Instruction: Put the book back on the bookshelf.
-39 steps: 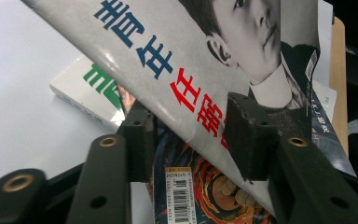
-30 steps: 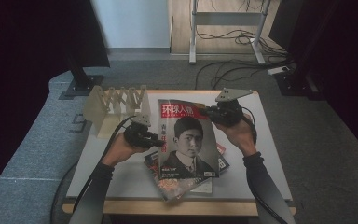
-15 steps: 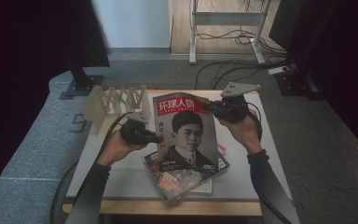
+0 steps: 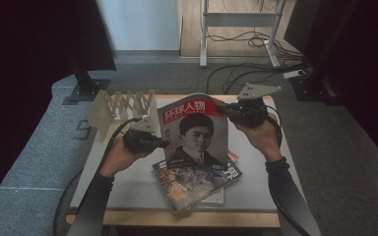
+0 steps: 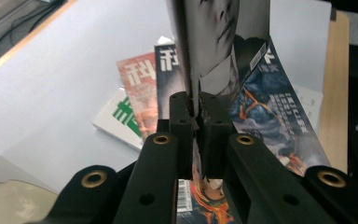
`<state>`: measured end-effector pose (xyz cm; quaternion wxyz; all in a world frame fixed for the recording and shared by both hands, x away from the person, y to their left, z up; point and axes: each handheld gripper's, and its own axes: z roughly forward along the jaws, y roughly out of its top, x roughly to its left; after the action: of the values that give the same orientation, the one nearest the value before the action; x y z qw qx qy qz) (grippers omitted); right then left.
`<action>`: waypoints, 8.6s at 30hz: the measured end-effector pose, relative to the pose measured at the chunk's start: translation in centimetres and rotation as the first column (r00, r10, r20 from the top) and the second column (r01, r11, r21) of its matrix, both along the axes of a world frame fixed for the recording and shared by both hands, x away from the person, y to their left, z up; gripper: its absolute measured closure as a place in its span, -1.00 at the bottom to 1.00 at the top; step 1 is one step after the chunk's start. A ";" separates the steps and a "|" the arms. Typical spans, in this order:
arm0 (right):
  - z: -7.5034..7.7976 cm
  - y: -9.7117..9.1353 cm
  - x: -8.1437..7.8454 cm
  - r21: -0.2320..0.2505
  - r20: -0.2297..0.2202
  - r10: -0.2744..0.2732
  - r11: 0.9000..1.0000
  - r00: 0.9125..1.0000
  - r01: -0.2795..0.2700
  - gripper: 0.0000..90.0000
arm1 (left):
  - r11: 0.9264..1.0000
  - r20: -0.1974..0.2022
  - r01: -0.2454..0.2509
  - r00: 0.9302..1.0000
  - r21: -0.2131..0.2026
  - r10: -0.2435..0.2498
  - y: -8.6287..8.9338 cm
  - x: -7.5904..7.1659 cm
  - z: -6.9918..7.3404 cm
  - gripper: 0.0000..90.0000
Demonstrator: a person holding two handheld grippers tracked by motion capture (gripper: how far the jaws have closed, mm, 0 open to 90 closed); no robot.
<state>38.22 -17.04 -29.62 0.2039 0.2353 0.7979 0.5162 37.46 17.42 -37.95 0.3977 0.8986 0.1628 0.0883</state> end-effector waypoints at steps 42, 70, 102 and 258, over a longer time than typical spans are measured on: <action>-0.6 -1.4 -1.5 0.021 -0.003 0.031 0.999 1.000 -0.031 0.81 | 0.995 0.086 -0.030 0.996 -0.090 0.038 -3.0 0.0 9.0 0.85; -5.4 -5.1 -2.5 -0.025 -0.059 -0.102 0.995 0.993 0.101 0.14 | 0.989 0.027 -0.075 0.997 -0.127 0.079 -3.2 0.3 9.1 0.92; -13.3 -6.6 -4.7 -0.082 -0.153 -0.238 0.970 0.959 0.228 -0.66 | 0.969 0.042 -0.205 0.976 -0.137 0.212 -0.3 -0.7 11.7 0.93; -24.0 -10.4 -6.4 -0.223 -0.264 -0.453 0.887 0.851 0.403 -0.82 | 0.673 -0.119 -0.738 0.673 -0.043 0.730 20.5 2.4 9.5 0.94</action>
<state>31.86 -27.40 -53.66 0.2049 0.4681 0.7856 0.3488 39.81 37.96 -28.47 0.3595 0.7423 0.5318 0.1922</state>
